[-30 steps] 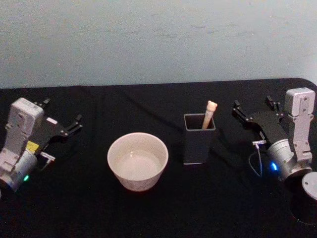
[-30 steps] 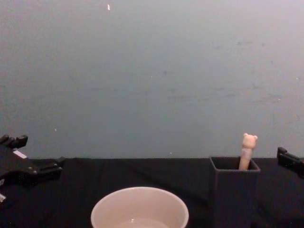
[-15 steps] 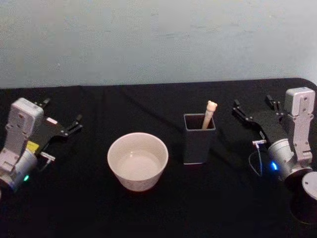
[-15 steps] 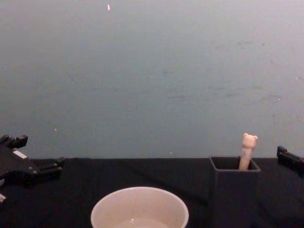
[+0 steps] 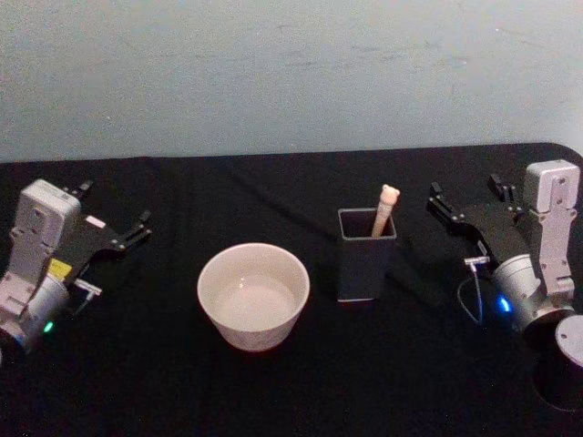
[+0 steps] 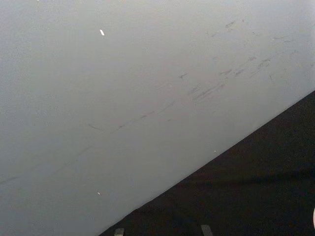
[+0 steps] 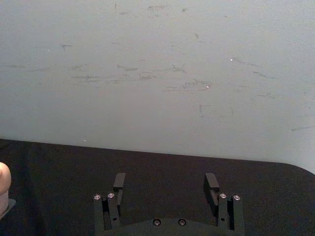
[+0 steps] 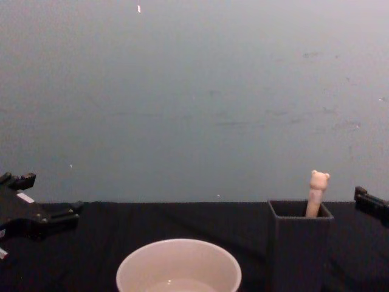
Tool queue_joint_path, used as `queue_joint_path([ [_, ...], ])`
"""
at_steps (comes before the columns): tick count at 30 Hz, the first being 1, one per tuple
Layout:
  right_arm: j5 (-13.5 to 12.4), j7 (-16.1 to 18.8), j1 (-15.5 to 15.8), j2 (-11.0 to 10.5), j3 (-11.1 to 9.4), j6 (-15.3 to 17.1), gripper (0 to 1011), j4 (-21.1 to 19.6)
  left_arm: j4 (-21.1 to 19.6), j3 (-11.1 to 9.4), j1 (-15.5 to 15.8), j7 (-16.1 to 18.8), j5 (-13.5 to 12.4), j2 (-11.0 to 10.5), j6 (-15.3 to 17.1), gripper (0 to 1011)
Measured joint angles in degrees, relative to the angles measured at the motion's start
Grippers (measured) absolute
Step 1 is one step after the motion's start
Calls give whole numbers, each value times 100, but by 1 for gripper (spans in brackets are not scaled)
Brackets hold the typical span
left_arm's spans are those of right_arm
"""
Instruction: Pick up the stirring spoon with one hand, stir inside the cup, then place it back in its original position.
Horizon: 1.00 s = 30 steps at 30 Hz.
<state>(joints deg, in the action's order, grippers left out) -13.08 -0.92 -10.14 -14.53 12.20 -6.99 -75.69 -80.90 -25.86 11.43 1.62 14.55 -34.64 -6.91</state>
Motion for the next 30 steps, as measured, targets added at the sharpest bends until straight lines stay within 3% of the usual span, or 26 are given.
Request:
queue_joint_path([
  [30,0,1,0,0,0,0,1003,0,0,0,0,0,0,0,0,1001],
])
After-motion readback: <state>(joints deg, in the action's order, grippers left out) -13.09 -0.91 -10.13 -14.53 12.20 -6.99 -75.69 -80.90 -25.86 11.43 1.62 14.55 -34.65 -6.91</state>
